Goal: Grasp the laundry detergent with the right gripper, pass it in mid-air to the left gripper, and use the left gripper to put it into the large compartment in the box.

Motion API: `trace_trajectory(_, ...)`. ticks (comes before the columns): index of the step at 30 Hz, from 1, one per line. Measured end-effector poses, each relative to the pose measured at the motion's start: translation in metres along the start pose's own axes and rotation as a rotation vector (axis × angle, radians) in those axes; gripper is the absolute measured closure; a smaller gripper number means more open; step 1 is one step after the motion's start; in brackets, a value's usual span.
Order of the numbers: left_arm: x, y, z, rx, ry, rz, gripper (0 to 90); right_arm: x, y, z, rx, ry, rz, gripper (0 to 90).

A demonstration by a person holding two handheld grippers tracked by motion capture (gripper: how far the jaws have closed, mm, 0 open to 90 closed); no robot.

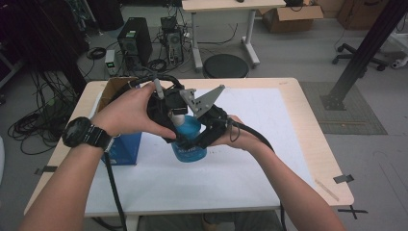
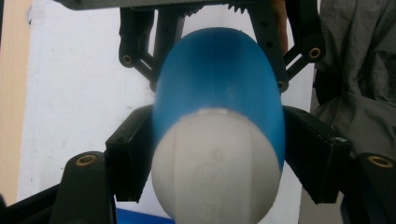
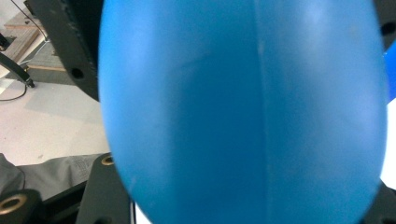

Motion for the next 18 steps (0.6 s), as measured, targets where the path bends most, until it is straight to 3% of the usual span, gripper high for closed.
trace_trajectory(18, -0.0011, 0.0, 0.0035, -0.014, -0.021, -0.013, 37.9, -0.001, 0.0001, -0.0016, -0.007, 0.001, 0.006, 42.6)
Point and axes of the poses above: each handheld gripper's, and its own axes: y roughly forward along the jaws, z roughly out of its top, x roughly to its right, the point moved 8 cm from there along y, roughly forward along the jaws, and after that the axes turned 1 degree about y, right-handed, at the moved point
